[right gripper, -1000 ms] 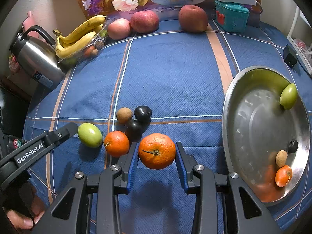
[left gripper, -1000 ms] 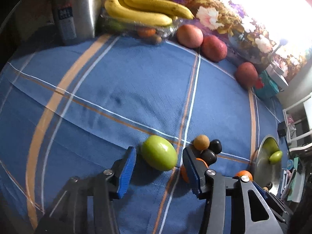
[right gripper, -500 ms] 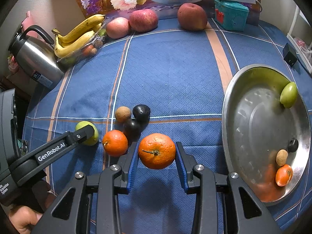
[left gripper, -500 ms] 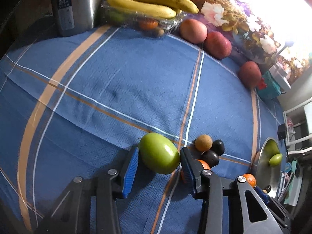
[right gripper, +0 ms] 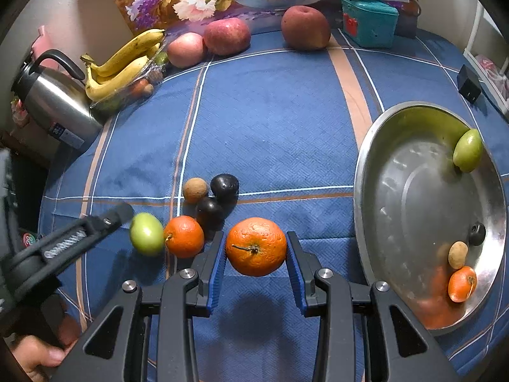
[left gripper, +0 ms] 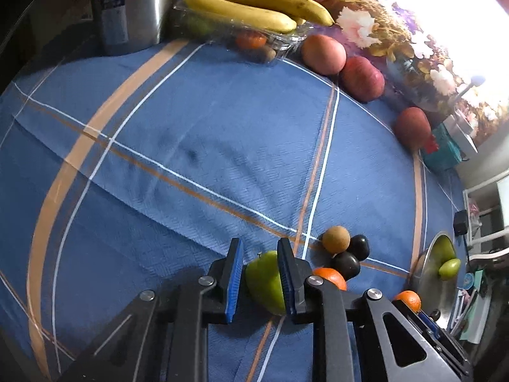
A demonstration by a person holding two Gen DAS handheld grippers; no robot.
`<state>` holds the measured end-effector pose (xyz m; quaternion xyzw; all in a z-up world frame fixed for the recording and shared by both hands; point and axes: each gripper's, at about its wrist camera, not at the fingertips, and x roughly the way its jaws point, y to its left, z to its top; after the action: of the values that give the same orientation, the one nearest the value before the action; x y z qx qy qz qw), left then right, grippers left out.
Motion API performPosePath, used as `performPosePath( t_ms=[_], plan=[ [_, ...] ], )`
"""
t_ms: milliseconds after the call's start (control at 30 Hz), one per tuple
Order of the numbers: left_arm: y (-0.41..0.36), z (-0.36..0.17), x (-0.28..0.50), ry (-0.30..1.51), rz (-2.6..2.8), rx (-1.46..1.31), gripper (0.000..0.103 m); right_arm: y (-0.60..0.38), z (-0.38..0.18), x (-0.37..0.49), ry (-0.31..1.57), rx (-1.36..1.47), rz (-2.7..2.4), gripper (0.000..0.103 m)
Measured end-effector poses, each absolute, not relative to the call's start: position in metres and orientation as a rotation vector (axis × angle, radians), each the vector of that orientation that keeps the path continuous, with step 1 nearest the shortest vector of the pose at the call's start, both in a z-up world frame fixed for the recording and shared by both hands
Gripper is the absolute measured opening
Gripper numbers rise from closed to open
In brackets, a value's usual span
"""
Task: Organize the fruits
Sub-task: 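Close the left gripper on the green apple while the right gripper holds the orange, then lift and carry the orange and green apple over the steel pan with both grippers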
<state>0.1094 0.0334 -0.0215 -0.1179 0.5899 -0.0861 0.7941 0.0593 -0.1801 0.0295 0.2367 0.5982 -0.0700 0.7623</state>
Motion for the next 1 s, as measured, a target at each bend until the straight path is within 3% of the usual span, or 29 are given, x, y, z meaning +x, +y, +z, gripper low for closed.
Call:
performPosePath(
  t_ms=[67,133,500,600,667,1000],
  plan=[
    [0.033,-0.021,0.108,1.269,-0.164,-0.23,0.044,-0.181,0.03,0.059,1.3,0.518,-0.152,0.038],
    [0.033,-0.022,0.109,1.271,-0.149,-0.221,0.049,-0.181,0.029,0.059,1.302,0.519,-0.151,0.038],
    [0.031,-0.022,0.099,1.322,-0.215,-0.272,0.052,-0.181,0.028,0.06,1.308,0.518,-0.147,0.038],
    [0.024,-0.024,0.097,1.337,-0.231,-0.249,0.05,-0.181,0.027,0.06,1.31,0.516,-0.144,0.038],
    [0.022,-0.025,0.097,1.344,-0.24,-0.255,0.042,-0.181,0.027,0.06,1.309,0.515,-0.143,0.038],
    [0.034,-0.01,0.095,1.292,-0.249,-0.315,0.041,-0.182,0.029,0.06,1.304,0.518,-0.144,0.038]
  ],
)
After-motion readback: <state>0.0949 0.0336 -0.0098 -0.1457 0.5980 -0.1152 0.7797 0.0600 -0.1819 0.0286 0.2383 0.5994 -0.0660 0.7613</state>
